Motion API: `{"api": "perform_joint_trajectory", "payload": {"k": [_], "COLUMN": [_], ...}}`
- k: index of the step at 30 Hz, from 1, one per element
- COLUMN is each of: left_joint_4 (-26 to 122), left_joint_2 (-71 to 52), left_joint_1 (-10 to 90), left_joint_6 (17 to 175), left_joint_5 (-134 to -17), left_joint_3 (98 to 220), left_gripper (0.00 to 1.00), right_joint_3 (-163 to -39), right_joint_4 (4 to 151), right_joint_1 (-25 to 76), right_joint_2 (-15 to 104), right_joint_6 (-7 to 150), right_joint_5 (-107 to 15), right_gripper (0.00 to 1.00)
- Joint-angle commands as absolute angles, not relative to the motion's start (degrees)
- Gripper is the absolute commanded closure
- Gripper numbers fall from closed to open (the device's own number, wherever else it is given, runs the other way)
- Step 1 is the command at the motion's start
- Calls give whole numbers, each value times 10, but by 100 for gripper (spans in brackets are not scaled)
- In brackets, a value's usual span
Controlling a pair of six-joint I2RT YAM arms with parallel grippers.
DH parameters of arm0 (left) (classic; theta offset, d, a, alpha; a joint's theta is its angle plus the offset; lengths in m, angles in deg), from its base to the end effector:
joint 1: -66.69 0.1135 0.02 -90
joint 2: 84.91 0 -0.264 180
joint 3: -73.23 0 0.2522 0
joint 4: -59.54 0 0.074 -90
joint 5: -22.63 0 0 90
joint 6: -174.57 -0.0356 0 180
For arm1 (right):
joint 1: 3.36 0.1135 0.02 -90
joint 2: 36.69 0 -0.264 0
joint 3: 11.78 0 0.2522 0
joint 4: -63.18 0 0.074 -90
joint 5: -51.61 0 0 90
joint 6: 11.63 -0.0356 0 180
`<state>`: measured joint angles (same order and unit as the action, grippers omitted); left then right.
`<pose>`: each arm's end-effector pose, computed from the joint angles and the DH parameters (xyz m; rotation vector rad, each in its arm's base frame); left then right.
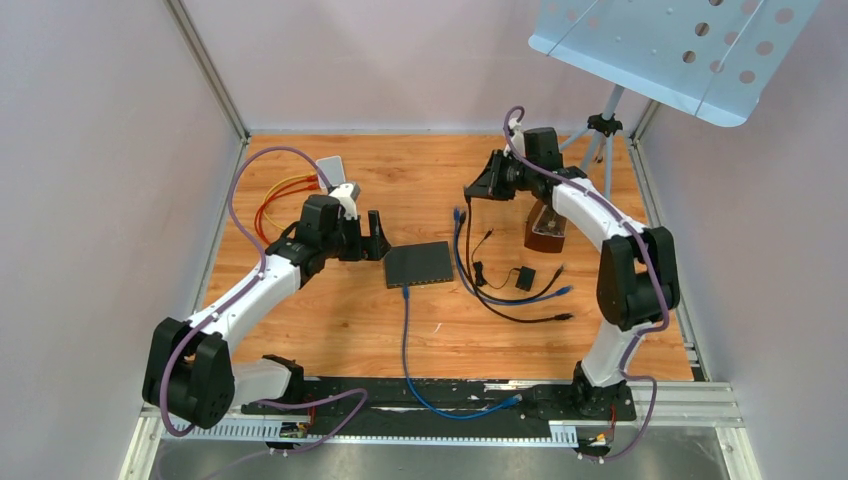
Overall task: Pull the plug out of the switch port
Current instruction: Place the connector at the center of the board.
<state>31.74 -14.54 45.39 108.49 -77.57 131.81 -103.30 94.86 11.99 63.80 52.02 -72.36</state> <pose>0.2420 -0.1011 0.2411 0.0444 2.3241 -0.6116 0.3763 0.1239 0.2663 -0.1022 2.3524 1.0469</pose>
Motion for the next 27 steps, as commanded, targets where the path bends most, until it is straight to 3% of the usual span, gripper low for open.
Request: {"api": "perform_joint_trajectory", "payload": {"k": [1, 4, 7, 10, 11, 16, 27], "left_joint_4": [332, 329, 328, 328, 329, 342, 353], "left_joint_2": [-154, -151, -154, -151, -150, -148, -115], "left_joint_1": [452, 452, 452, 452, 452, 452, 452], "left_joint_6": [1085, 1083, 1082, 1083, 1083, 1085, 1091], "left_joint_5": [-785, -786, -781, -778, -778, -772, -774], "left_joint_3": [1320, 1322, 1318, 1317, 1317, 1316, 1322], "left_gripper": [0, 0, 0, 0, 0, 0, 0], "right_joint_3": [-1088, -1108, -1133, -1156, -1156, -1100, -835], "right_joint_4": [888, 888, 898, 936, 940, 937, 798], "right_joint_1": [114, 114, 114, 114, 115, 126, 201], "right_joint_2": [690, 715, 735, 747, 743, 696, 522], "right_joint_6": [459, 464, 482, 510, 518, 523, 402], "right_joint_5": [-718, -693, -678, -669, -689, -740, -729], "right_gripper": [100, 99, 86, 56, 52, 47, 58]}}
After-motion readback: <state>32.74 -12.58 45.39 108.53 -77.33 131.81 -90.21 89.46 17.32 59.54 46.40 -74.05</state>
